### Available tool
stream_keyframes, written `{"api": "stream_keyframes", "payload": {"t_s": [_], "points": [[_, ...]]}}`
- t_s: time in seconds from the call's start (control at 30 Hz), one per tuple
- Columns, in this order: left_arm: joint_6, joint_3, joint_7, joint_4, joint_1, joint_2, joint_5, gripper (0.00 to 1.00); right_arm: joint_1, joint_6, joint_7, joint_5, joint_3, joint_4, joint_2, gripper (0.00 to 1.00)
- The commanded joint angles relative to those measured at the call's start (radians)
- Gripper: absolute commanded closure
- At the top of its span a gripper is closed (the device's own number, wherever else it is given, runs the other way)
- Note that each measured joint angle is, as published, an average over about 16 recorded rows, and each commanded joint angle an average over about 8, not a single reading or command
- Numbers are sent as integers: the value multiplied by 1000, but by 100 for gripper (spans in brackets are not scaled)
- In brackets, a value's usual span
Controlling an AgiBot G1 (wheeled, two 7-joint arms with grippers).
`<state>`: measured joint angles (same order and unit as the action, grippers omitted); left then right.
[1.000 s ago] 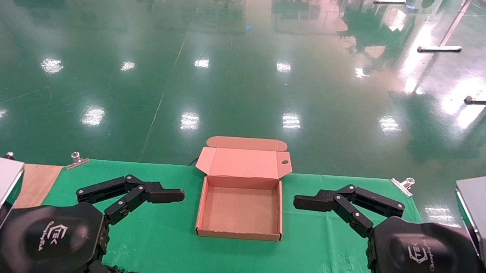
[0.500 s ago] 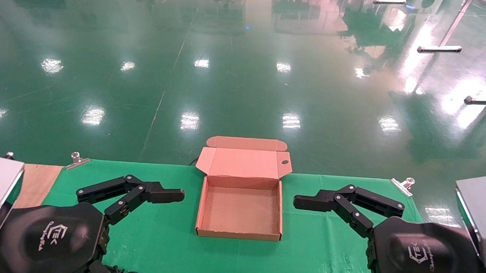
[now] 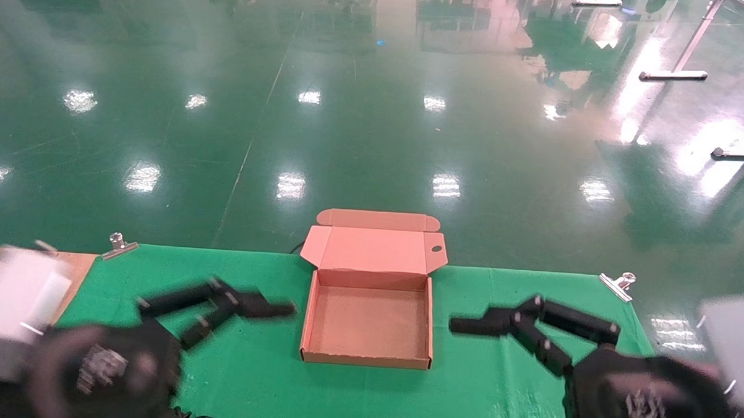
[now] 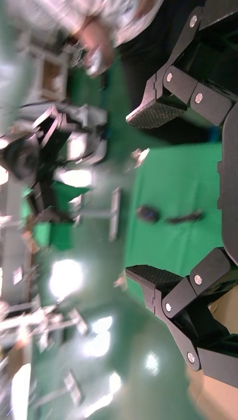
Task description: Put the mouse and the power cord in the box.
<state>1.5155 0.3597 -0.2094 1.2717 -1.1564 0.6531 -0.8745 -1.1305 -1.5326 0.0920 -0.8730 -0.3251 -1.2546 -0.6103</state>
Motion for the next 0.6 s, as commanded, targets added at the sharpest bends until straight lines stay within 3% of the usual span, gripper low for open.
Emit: {"api": "stream_keyframes", "payload": {"t_s": [0.03,0.3,0.6], "points": [[3,24,-9,5,-24,15,-46,0,-12,-16,-28,-37,-9,13,4,0],[62,216,-26,-81,-204,70,-374,0,-170,-35,-215,-397,-163,47,-39,0],[48,449,81,-291,-370,155,-737,0,-264,32,-366,-784,-322,97,-122,0]]}}
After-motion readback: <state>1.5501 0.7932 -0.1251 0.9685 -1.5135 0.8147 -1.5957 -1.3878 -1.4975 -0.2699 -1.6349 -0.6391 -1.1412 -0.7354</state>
